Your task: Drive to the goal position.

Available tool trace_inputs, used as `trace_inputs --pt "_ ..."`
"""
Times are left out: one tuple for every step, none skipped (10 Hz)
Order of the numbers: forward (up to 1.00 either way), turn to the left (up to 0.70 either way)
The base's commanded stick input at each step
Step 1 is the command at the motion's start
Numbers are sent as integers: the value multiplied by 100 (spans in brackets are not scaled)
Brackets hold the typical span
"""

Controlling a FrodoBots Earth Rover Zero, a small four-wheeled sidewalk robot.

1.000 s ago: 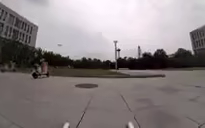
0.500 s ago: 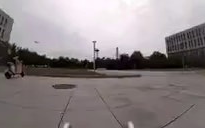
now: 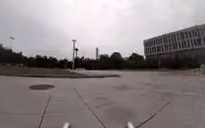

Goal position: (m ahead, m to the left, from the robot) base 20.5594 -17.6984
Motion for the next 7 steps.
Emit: trace_inputs --pt "0 -50" --pt "0 -50" --pt "0 -50" --pt "0 -50" --pt "0 -50" --pt "0 -50" --pt "0 -50"
